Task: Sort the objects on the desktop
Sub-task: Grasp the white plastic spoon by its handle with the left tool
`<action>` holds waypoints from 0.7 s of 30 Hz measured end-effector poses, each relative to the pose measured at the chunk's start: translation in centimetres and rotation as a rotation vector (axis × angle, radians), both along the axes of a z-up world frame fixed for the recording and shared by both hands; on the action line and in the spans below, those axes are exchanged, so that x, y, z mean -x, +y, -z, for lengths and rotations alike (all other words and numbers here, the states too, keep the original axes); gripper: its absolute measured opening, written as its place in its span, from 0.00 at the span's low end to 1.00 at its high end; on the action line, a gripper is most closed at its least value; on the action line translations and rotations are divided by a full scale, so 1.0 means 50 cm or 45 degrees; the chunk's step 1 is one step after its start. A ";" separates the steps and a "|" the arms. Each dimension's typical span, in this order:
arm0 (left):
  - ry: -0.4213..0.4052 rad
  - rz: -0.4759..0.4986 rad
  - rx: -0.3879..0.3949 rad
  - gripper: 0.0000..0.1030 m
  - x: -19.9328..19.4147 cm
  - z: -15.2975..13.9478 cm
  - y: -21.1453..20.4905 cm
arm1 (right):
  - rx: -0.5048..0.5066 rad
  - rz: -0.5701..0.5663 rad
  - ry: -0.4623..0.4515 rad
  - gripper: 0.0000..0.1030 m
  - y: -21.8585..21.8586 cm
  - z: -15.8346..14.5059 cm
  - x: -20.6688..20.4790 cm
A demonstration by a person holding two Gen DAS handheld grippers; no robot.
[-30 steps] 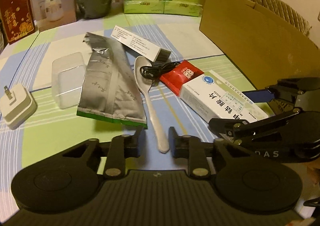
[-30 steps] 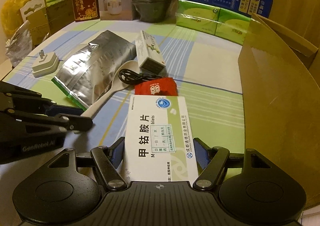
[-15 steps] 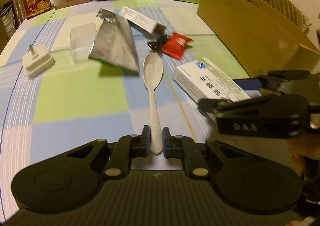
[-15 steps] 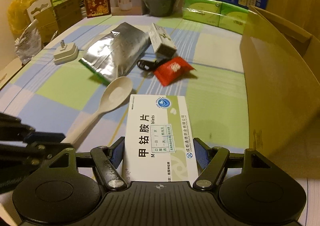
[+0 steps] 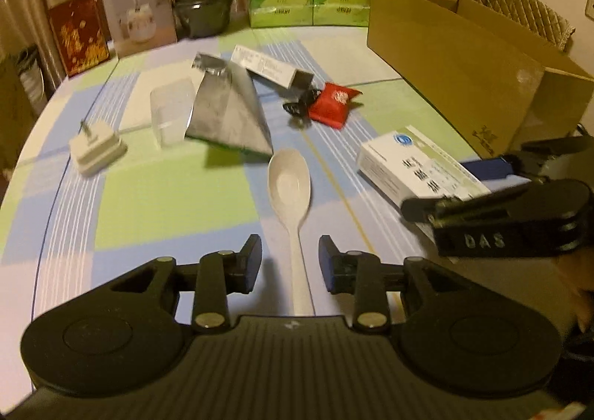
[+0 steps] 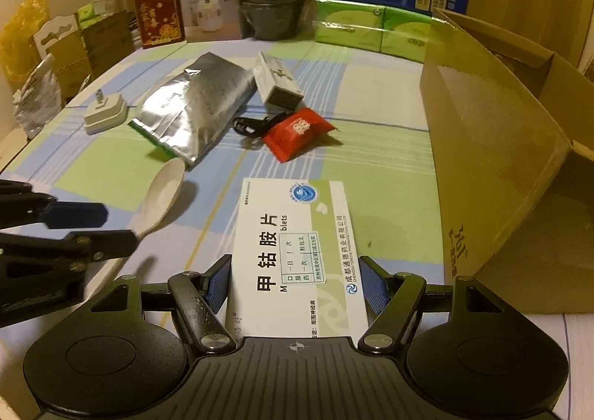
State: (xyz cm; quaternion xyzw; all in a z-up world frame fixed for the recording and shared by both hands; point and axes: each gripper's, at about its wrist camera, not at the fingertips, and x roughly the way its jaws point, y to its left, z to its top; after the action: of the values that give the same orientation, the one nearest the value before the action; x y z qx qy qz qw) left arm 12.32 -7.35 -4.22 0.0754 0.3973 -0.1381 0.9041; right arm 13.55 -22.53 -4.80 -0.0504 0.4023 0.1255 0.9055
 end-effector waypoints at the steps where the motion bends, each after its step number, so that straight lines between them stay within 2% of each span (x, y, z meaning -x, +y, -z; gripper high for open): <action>1: -0.007 0.000 -0.001 0.28 -0.010 0.005 -0.004 | -0.002 0.003 -0.005 0.66 0.000 0.001 -0.004; 10: -0.110 0.002 -0.015 0.35 -0.066 0.036 -0.036 | 0.034 0.000 -0.045 0.66 0.002 0.010 -0.017; 21: -0.136 -0.035 -0.014 0.35 -0.082 0.057 -0.040 | 0.033 0.003 -0.041 0.67 0.003 0.016 -0.021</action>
State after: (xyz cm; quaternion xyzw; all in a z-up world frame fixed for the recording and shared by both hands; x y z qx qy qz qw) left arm 16.44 -9.34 -7.05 0.0822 0.3503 -0.1191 0.9254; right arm 14.57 -22.37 -5.58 -0.0637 0.3895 0.1182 0.9112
